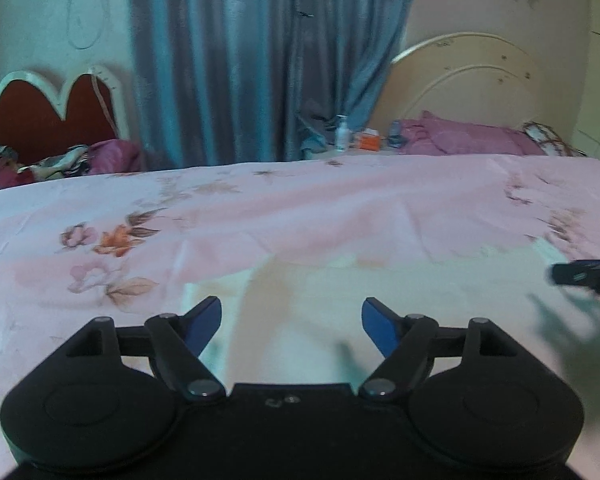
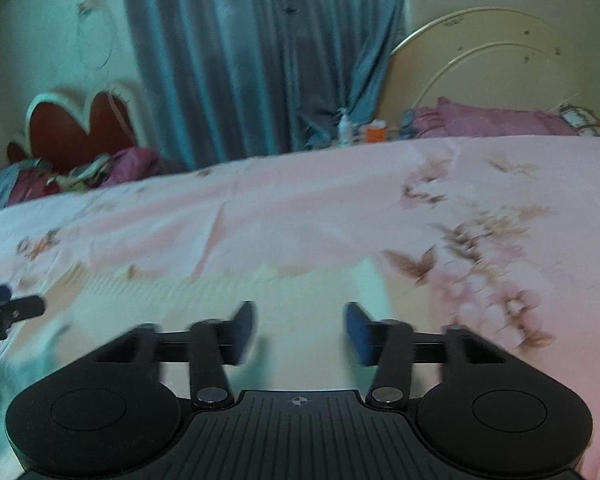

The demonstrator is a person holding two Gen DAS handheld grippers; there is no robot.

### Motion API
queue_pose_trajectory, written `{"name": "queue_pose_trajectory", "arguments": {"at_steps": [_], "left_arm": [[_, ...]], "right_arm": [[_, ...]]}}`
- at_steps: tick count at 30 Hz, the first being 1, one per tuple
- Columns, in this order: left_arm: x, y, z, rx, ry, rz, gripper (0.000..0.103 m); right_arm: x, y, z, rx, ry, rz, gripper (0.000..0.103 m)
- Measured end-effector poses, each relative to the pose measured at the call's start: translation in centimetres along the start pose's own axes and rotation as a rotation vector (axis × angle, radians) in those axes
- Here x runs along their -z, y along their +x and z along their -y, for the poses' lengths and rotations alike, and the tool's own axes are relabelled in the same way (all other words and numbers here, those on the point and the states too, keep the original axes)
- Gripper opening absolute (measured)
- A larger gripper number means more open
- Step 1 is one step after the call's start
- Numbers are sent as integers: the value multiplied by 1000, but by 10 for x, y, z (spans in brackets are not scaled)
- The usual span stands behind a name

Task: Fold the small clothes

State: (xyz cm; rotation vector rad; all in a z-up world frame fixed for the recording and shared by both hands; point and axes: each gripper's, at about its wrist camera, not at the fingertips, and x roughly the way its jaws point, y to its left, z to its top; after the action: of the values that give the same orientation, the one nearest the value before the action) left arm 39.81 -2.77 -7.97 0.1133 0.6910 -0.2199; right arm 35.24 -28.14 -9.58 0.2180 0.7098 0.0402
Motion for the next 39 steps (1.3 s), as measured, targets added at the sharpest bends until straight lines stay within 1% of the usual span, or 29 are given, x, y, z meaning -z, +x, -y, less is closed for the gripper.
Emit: {"name": "queue_pose_trajectory", "arguments": {"at_steps": [3,7,10,12,14,16,17,19,21,22,25,30,33,36,39], "left_arm": [[5,1,15,30,7,-14,77],[22,8,23,21,28,-49,77],[37,12,17,-21,42,-73,77],[45,16,5,-41,26,-87,81],[48,16,-8,-54,-20,-91,88],[50,17,-22,-45,-83,-110,88],[50,17,-24,-44,-91,-113,88],[51,15,-22,-51,-73,-111,88],[49,16,-20,-63,-73,-116,88],[48,16,-20,-66,-82,-121,87],[44,3,-18,-63,-105,-114,79],[53,-28,-6,-26,-79,-91,79],[67,-38,2,-16,-67,-113,79],[84,-37,6,-33,-54,-159,79],[91,-36,6,-47,-42,-156,81]], "right_arm": [[9,4,-15,-27,-22,-28,46],[24,5,-28,-35,-72,-49,46],[34,4,-24,-1,-102,-57,46],[40,3,-14,44,-114,-53,46],[43,0,2,81,-96,-46,46],[44,-3,16,113,-59,-38,46],[44,-5,22,131,-40,-36,46],[48,-3,27,126,-23,-50,46],[45,-4,22,141,-74,-55,46],[41,-6,21,140,-64,-54,46],[39,-24,14,76,-18,-22,46],[49,-43,-22,-30,-80,-32,46],[63,-46,-45,-87,-117,-62,46],[78,-42,-61,-109,-158,-86,46],[88,-30,-64,-96,-167,-122,46]]}}
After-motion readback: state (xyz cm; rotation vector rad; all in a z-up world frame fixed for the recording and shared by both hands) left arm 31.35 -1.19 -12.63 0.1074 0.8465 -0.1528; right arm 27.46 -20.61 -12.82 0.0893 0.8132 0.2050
